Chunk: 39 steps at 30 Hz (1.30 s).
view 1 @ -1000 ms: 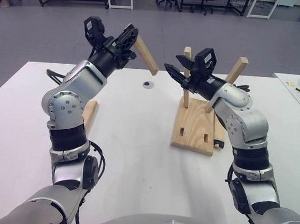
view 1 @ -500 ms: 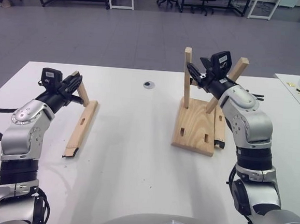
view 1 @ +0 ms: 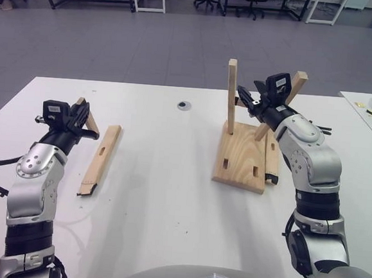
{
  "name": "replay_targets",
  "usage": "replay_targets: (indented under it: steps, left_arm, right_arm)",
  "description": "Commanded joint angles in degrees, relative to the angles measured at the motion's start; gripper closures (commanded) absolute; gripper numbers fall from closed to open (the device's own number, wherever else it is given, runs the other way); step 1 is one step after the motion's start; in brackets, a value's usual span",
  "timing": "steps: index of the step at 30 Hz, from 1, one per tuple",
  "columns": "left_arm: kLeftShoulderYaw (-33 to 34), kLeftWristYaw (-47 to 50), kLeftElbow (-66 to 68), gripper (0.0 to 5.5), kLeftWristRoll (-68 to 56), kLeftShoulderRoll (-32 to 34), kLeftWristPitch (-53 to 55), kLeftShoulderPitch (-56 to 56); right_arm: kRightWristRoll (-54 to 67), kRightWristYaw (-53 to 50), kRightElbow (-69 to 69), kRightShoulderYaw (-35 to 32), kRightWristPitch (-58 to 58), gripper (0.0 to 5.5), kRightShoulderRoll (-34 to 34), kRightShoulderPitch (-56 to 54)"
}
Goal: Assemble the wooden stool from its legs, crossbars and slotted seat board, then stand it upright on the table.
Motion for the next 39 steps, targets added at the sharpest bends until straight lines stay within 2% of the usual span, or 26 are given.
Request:
replay_targets:
  steps: [1,8,17,24,29,39]
  left_arm:
    - [-0.4,0.7,-2.4,5.09,-0.7,-1.6,2.6,2.0]
    - [0.6,0.1,-0.1,5.09,1.1,-1.0,1.8,2.0]
    - [0.0,1.4,-1.5,5.09,1.7,-3.8,1.6,5.9]
    - [-0.3,1.2,2.5,5.09,2.3,-3.5,-0.6,3.0]
    - [-1.1,1.6,0.7,5.09,1.6,-3.6,0.9,0.5]
    - [-0.2,2.0,-1.9,5.09,2.1,-4.0,1.7,5.0]
  right_arm:
    - [-0.1,-0.8,-1.3,-0.3,1.2,2.93,0.1,0.6]
    - [0.0,-0.4,-1.9,-0.1,1.9,2.93,-0.2,0.7]
    - [-0.2,0.0,-1.7,-0.1,1.9,2.93,-0.5,0.6]
    - [-0.3,0.3,-1.2,0.1,1.7,2.93,-0.3,-0.2]
    - [-0.1,0.4,-1.5,0.1,1.9,2.93,0.0,0.1]
    - [0.0,0.2,-2.0,-0.4,2.3,2.93,-0.1,0.3]
